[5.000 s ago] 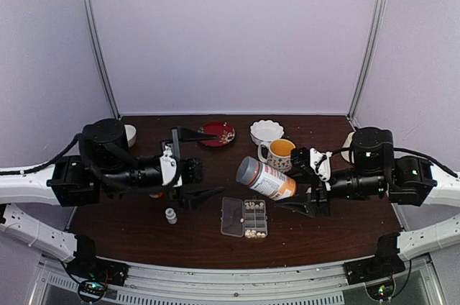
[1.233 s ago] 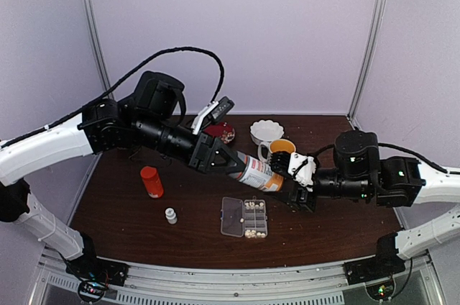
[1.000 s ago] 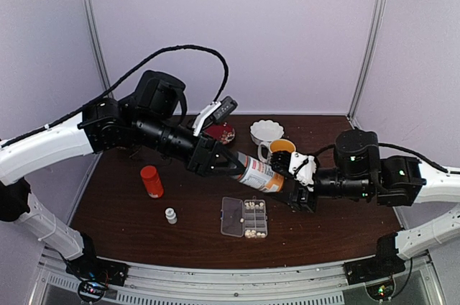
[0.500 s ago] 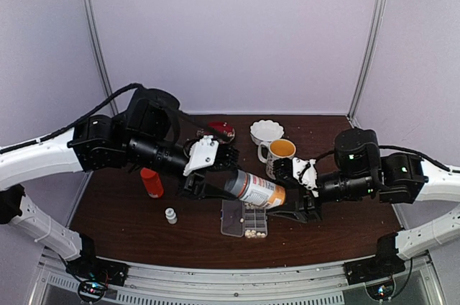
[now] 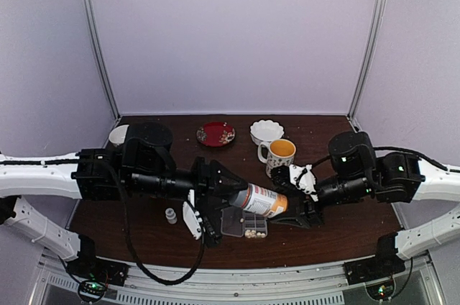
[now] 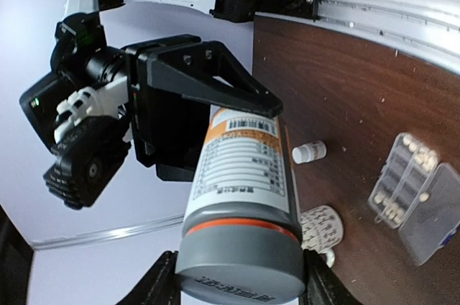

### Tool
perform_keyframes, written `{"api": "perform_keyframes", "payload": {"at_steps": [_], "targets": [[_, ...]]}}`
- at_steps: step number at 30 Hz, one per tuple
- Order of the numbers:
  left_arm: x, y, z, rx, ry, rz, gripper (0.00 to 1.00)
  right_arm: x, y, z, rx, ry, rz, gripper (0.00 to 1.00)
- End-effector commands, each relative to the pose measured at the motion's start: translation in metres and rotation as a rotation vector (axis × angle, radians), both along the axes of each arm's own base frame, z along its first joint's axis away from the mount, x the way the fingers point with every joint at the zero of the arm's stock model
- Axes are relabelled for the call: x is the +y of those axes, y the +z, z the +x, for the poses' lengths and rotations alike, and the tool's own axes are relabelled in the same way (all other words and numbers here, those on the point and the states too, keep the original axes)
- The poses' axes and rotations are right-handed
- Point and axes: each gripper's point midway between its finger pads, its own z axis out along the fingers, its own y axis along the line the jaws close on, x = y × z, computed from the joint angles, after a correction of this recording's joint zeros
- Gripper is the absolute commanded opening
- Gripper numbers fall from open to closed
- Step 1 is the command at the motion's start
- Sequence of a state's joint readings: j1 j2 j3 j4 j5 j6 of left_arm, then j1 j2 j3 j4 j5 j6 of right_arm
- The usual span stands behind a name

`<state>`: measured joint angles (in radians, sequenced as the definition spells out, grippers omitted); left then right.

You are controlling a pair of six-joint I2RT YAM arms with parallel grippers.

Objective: Sort the pills into containers
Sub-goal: Screw the lid of the pill bottle onto the pill bottle.

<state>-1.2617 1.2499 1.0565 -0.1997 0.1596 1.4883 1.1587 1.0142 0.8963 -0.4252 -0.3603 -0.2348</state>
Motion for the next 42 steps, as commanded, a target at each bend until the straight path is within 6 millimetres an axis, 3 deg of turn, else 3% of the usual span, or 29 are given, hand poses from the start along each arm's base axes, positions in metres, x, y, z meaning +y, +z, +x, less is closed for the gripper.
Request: {"api": "perform_keyframes", "payload": {"at_steps": [1, 4, 9, 10, 12, 13, 17, 20, 26, 29, 33, 35, 41, 42], "targets": [[-0.004, -0.023, 0.026, -0.434, -0.010, 0.111, 0.00, 0.015, 0.051, -0.005, -0.042, 0.047, 0.188, 0.00], [-0.004, -0.026, 0.039, -0.590, 0.029, 0.144, 0.05, 0.014, 0.048, -0.003, -0.042, 0.038, 0.181, 0.00], [-0.003, -0.020, 0.050, -0.747, 0.085, 0.099, 0.25, 0.014, 0.045, 0.001, -0.055, 0.020, 0.171, 0.00], [-0.002, -0.021, 0.050, -0.745, 0.090, 0.092, 0.37, 0.013, 0.045, 0.002, -0.059, 0.016, 0.173, 0.00], [-0.003, -0.017, 0.047, -0.688, 0.105, 0.044, 0.91, 0.012, 0.047, 0.003, -0.066, 0.008, 0.179, 0.00], [-0.003, -0.013, 0.046, -0.661, 0.117, 0.009, 0.97, 0.012, 0.048, 0.003, -0.070, 0.005, 0.181, 0.00], [-0.002, 0.025, 0.038, -0.413, 0.199, -0.254, 0.98, 0.006, 0.048, 0.006, -0.088, -0.020, 0.183, 0.00], [0.007, 0.040, 0.030, -0.284, 0.210, -0.391, 0.97, 0.001, 0.045, 0.007, -0.098, -0.033, 0.177, 0.00], [0.022, 0.030, 0.020, -0.194, 0.188, -0.407, 0.98, -0.009, 0.052, 0.010, -0.143, -0.058, 0.197, 0.00], [0.029, 0.041, 0.015, -0.077, 0.198, -0.506, 0.98, -0.014, 0.058, 0.015, -0.175, -0.093, 0.217, 0.00], [0.048, 0.082, 0.014, 0.294, 0.237, -0.776, 0.98, -0.020, 0.061, 0.027, -0.214, -0.166, 0.230, 0.00], [0.051, 0.096, 0.018, 0.506, 0.270, -0.819, 0.97, -0.022, 0.061, 0.034, -0.233, -0.206, 0.229, 0.00], [0.049, 0.099, 0.046, 0.965, 0.546, -0.760, 0.97, -0.022, 0.059, 0.041, -0.255, -0.234, 0.220, 0.00], [0.048, 0.092, 0.049, 1.014, 0.600, -0.731, 0.98, -0.021, 0.059, 0.041, -0.255, -0.231, 0.222, 0.00]]}}
